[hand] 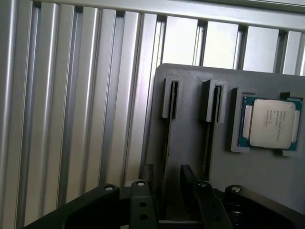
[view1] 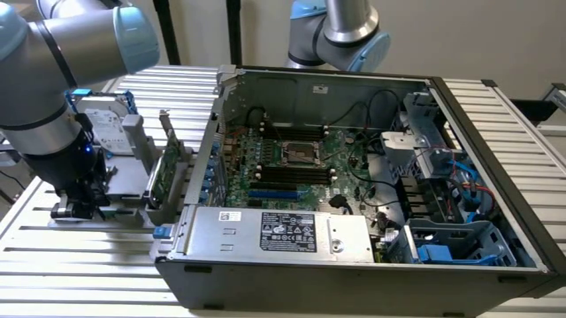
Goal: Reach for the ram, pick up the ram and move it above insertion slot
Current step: 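Pick up the ram and move it above insertion slot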
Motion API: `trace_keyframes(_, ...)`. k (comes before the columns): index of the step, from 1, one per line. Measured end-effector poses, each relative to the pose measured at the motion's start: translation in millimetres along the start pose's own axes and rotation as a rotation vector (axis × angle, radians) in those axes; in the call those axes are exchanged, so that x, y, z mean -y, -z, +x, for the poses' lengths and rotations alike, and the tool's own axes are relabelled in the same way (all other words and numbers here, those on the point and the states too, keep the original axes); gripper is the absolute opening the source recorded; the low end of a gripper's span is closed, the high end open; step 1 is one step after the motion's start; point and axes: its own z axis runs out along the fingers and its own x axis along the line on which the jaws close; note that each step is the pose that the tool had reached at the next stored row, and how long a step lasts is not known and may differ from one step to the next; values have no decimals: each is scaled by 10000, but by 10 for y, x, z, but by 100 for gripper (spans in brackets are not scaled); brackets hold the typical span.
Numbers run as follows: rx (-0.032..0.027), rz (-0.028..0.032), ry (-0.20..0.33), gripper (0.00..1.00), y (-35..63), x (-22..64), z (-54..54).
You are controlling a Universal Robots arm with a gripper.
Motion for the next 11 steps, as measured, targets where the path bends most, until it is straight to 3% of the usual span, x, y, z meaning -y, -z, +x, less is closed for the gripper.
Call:
trace_keyframes(3,-1,-1,-1,37,-5,-1,-1)
trace_keyframes(6,-1,-2,-5,22,-6,-2,-1)
trace_keyframes(11,5,-18,-152,15,-8,-1,-1)
